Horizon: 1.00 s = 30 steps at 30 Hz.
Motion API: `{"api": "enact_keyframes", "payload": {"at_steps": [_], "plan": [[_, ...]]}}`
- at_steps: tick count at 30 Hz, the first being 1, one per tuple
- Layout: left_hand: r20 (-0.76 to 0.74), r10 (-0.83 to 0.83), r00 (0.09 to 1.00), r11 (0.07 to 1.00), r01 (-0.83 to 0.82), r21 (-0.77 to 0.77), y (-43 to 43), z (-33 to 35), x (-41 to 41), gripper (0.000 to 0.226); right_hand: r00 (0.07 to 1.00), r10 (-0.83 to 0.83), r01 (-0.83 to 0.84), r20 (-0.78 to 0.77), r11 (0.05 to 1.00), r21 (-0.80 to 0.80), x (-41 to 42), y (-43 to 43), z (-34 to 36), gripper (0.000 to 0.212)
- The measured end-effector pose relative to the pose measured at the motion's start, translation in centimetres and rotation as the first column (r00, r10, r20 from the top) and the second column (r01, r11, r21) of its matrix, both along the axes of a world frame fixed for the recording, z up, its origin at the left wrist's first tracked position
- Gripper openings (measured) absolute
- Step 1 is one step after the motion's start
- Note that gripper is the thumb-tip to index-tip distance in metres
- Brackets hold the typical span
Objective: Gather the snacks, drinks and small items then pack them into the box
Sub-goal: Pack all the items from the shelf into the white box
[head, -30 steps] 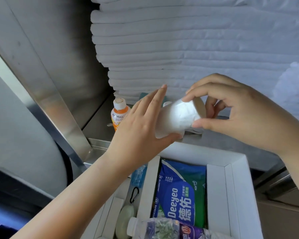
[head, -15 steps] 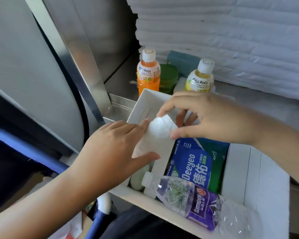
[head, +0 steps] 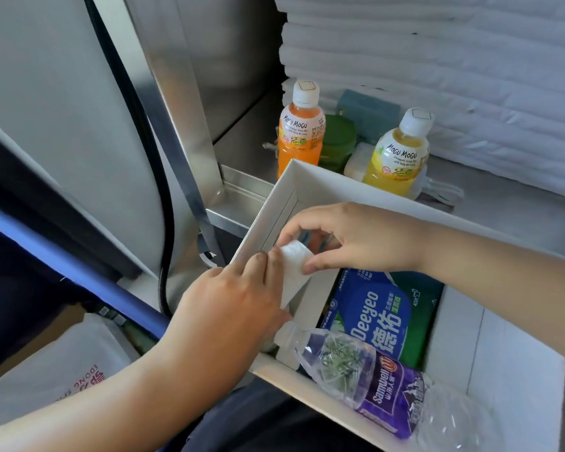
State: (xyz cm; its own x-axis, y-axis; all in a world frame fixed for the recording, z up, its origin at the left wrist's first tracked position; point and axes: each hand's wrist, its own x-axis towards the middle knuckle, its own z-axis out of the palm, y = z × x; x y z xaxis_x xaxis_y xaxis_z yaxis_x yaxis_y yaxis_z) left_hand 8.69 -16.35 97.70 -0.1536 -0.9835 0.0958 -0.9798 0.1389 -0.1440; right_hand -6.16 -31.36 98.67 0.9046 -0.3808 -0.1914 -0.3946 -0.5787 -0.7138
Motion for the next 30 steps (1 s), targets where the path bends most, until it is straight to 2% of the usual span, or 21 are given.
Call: {"api": "enact_keyframes", "payload": {"at_steps": [4, 7, 11, 13, 16, 17, 21, 24, 27, 29, 30], "plan": [[0.087, -0.003, 0.996, 0.994, -0.007, 0.108, 0.2, -0.5, -0.1, 0.063, 0.999, 0.036, -0.036, -0.011, 0.999, -0.032, 0.6, -0.3, -1.0, 0.038], [0.096, -0.011, 0.995, 0.982, -0.008, 0.187, 0.2, -0.9, 0.2, 0.061, 0.998, 0.037, -0.038, -0.056, 0.999, -0.021, 1.1, -0.6, -1.8, 0.040], [0.057, -0.017, 0.998, 0.955, -0.001, 0.297, 0.0, -0.9, 0.3, 0.039, 0.996, 0.045, -0.043, -0.077, 0.999, 0.024, 1.6, -0.7, -1.9, 0.042], [0.100, -0.056, 0.993, 0.944, 0.020, 0.330, 0.1, -1.3, 0.7, 0.026, 0.995, 0.053, -0.050, -0.087, 0.998, 0.036, 1.8, -0.4, -2.1, 0.042], [0.148, -0.118, 0.982, 0.886, 0.037, 0.463, -0.1, -1.1, 0.8, 0.008, 0.996, 0.035, -0.030, -0.077, 0.997, 0.074, 2.1, 0.2, -2.6, 0.044], [0.159, -0.117, 0.980, 0.873, 0.025, 0.487, -0.2, -1.0, 0.7, 0.009, 0.998, 0.015, -0.010, -0.059, 0.996, 0.086, 2.1, 0.3, -2.7, 0.046], [0.141, -0.020, 0.990, 0.905, -0.042, 0.422, -0.3, -0.9, 0.5, 0.017, 0.997, -0.071, 0.070, 0.002, 0.992, 0.106, 2.0, 0.4, -3.0, 0.047], [0.157, -0.003, 0.988, 0.909, -0.062, 0.412, -0.2, -1.3, 0.6, 0.017, 0.999, -0.045, 0.048, -0.029, 0.990, 0.129, 2.2, 0.6, -3.0, 0.043], [0.128, -0.044, 0.991, 0.909, -0.014, 0.417, -0.1, -1.5, 0.5, 0.021, 0.999, -0.037, 0.041, -0.037, 0.990, 0.134, 2.3, 0.6, -2.9, 0.043], [0.146, -0.030, 0.989, 0.927, -0.027, 0.374, -0.1, -1.1, 0.5, 0.018, 0.998, -0.024, 0.031, -0.054, 0.992, 0.124, 2.1, 0.4, -2.8, 0.044], [0.128, -0.015, 0.992, 0.949, -0.026, 0.316, -0.2, -0.7, 0.6, 0.025, 0.998, -0.017, 0.024, -0.062, 0.994, 0.108, 1.9, 0.3, -2.7, 0.044]]}}
